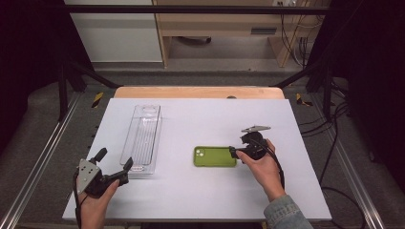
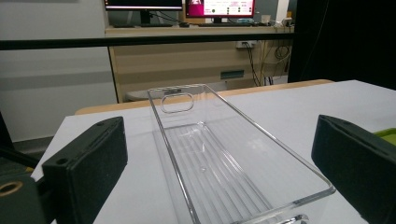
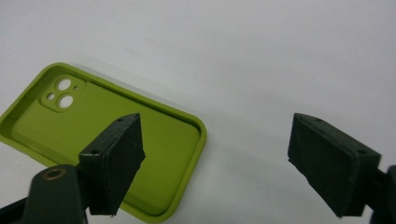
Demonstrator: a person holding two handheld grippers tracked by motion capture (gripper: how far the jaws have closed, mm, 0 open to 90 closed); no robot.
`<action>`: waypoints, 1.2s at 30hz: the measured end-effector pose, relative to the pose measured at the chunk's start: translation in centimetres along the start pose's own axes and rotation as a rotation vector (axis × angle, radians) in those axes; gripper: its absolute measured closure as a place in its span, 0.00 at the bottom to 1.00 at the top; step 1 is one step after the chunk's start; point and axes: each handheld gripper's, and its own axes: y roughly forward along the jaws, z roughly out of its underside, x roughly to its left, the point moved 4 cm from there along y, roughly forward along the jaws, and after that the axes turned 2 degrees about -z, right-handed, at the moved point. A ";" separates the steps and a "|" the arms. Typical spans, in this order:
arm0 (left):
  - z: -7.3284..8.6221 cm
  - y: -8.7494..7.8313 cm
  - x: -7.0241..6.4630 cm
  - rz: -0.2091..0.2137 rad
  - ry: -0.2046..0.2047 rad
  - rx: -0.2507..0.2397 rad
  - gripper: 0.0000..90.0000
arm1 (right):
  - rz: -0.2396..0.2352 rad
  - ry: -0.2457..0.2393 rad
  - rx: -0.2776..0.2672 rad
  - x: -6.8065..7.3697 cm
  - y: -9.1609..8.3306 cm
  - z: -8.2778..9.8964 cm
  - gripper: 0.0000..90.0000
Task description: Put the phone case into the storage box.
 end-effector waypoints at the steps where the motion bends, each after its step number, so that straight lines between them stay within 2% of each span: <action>1: 0.0 0.0 0.0 0.000 0.000 0.000 0.03 | 0.000 0.000 0.000 0.0 0.0 0.0 0.24; 2: 0.0 0.0 0.0 0.003 -0.001 -0.003 0.03 | 0.001 0.002 0.004 0.0 0.0 0.0 0.30; 3: 0.0 0.0 0.0 0.003 -0.001 -0.004 0.03 | -0.008 0.010 0.022 0.0 0.1 0.1 0.40; 4: 0.0 0.0 -0.1 0.003 -0.001 -0.004 0.03 | -0.008 0.010 0.022 0.0 0.1 0.1 0.40; 5: 0.0 0.0 -0.1 0.003 0.000 -0.004 0.03 | -0.022 0.010 0.026 0.1 0.1 0.1 0.48; 11: 0.0 0.1 -0.2 0.008 0.001 -0.002 0.03 | -0.033 0.014 0.039 0.3 0.7 0.2 0.64; 12: 0.0 0.1 -0.2 0.008 0.001 -0.002 0.03 | -0.033 0.014 0.039 0.3 0.7 0.2 0.64; 14: 0.0 0.2 -0.3 0.011 0.005 0.001 0.03 | -0.033 0.030 0.044 0.3 1.0 0.3 0.70; 24: 0.0 0.2 -0.3 0.010 0.009 0.004 0.03 | -0.052 0.075 0.067 0.4 1.9 1.4 0.82; 36: 0.0 0.3 -0.5 0.015 0.012 0.006 0.04 | -0.059 0.127 0.088 0.5 2.3 2.0 0.88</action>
